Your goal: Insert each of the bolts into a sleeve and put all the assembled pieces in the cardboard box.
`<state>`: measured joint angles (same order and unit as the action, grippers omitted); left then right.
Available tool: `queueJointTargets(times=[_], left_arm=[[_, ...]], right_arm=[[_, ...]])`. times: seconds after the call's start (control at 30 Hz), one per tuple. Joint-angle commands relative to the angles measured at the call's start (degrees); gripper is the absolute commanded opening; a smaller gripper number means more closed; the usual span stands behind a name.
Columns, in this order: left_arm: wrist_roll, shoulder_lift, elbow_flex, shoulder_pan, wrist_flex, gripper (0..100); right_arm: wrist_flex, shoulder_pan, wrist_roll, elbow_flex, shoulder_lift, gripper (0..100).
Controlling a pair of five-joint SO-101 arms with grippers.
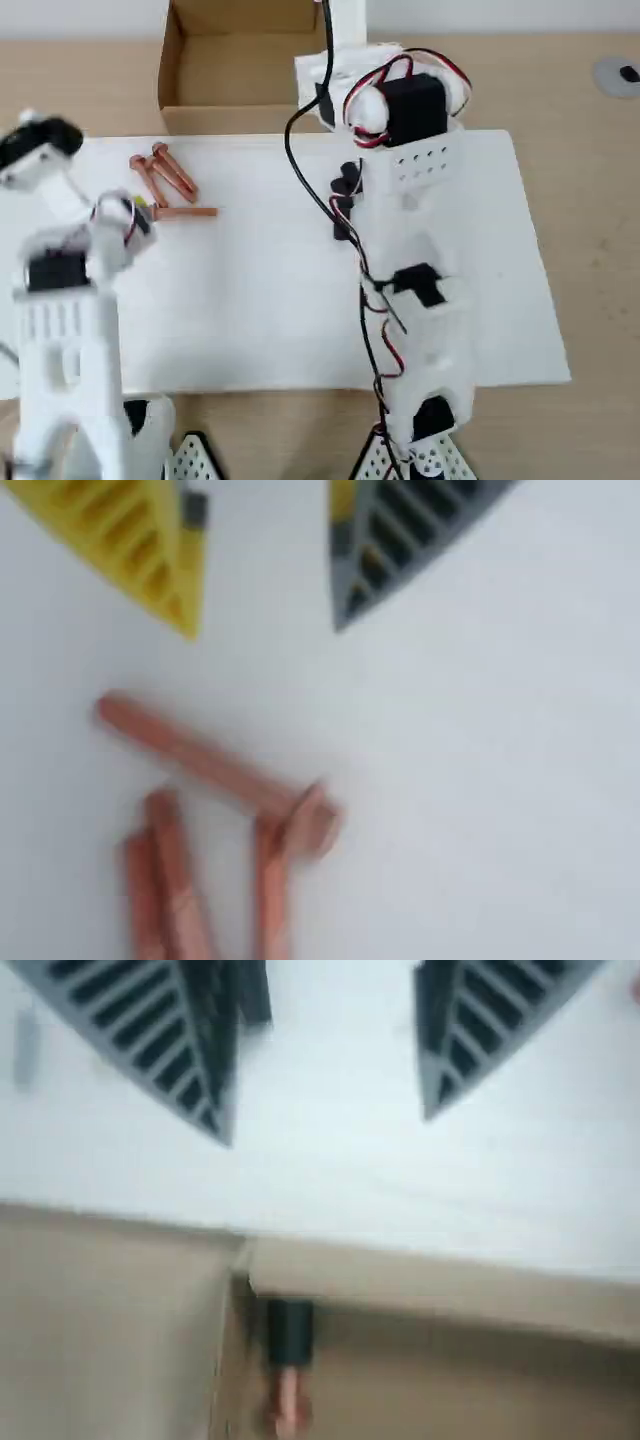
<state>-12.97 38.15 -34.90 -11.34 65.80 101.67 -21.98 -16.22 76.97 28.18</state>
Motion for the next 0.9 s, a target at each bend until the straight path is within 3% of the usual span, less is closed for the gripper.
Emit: queueJointTargets(times=[0.0,0.2,0.43,0.53,0.7,0.87], left_arm=[[-0.4,-15.4,13.2,1.0,5.7,10],[-3.1,-30.3,23.5,1.0,8.4,10],[-9.1,-38.6,33.8,0.7,8.0,10],[-5.8,-41.3,38.2,0.7,8.0,10],[8.6,-48.6,43.8,-1.0,7.3,10],[11.3,-58.8,51.4,-5.1,9.4,10]], right_arm=[[0.9,-0.3,-0.7,-15.3,-10.8,16.1],[0.4,-2.2,-0.7,-43.0,-23.6,16.1],[-4.6,0.4,-0.3,-60.2,-30.0,16.1],[-5.8,0.6,-0.3,-63.7,-31.0,16.1],[-6.9,0.7,-0.2,-69.1,-32.1,16.0],[-11.0,1.9,-0.2,-74.2,-36.1,16.0]])
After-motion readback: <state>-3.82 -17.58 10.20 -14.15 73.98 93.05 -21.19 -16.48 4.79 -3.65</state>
